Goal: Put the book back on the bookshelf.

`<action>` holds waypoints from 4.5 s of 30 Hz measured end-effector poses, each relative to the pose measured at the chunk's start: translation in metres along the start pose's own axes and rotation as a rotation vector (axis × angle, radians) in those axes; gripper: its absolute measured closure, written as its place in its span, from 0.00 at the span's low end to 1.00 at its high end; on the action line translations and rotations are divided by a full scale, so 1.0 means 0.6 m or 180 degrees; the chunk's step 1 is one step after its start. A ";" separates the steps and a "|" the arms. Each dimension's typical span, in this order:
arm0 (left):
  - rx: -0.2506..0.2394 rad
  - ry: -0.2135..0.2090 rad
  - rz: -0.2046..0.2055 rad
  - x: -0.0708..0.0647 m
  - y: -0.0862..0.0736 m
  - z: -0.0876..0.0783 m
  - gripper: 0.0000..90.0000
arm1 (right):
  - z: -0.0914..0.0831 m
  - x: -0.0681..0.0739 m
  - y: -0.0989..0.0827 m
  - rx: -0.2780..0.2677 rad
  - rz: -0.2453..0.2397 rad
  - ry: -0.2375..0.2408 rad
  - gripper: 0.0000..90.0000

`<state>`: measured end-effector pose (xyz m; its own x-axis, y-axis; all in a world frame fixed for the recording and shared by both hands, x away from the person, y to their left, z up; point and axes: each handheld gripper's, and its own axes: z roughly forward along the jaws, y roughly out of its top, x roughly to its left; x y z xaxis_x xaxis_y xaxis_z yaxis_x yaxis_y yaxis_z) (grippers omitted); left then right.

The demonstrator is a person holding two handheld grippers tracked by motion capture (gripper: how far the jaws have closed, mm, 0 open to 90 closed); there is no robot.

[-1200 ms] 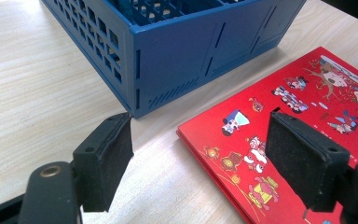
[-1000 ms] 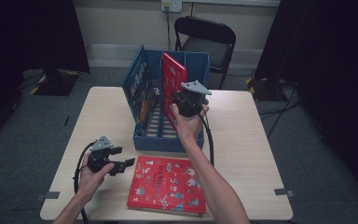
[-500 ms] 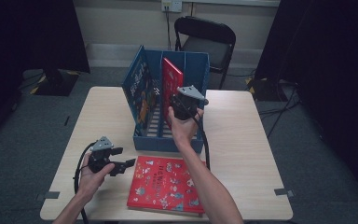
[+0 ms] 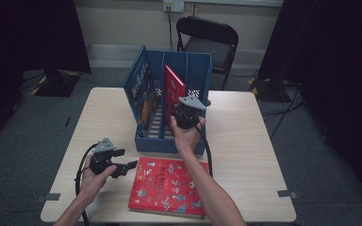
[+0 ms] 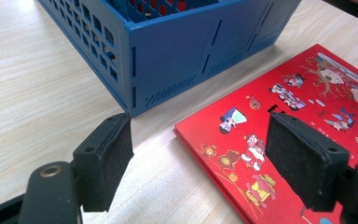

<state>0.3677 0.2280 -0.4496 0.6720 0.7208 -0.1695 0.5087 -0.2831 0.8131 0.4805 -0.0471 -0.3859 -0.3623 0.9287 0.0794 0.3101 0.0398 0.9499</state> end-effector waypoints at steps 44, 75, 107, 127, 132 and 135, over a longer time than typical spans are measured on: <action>0.0044 -0.0007 0.0009 -0.005 0.001 0.006 0.25 | -0.106 -0.017 -0.083 0.0375 -0.0396 0.0485 0.83; 0.0057 -0.0016 0.0019 -0.004 0.001 0.007 0.26 | -0.052 0.006 -0.077 0.0454 -0.0451 0.0474 0.83; 0.0053 -0.0033 0.0045 -0.004 0.001 0.005 0.26 | 0.018 0.041 -0.044 0.0530 -0.0462 0.0448 0.77; 0.0070 -0.0037 0.0042 -0.004 0.000 0.007 0.26 | 0.048 0.033 -0.039 0.0625 -0.0463 0.0396 0.77; 0.0074 -0.0037 0.0046 -0.004 0.000 0.007 0.26 | 0.048 0.033 -0.039 0.0628 -0.0477 0.0407 0.77; 0.0072 -0.0038 0.0045 -0.005 0.000 0.007 0.26 | 0.048 0.033 -0.040 0.0607 -0.0477 0.0412 0.77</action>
<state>0.3683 0.2231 -0.4513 0.6856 0.7091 -0.1647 0.5110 -0.3076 0.8026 0.4913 -0.0191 -0.4161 -0.5222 0.8528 -0.0082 0.3999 0.2533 0.8809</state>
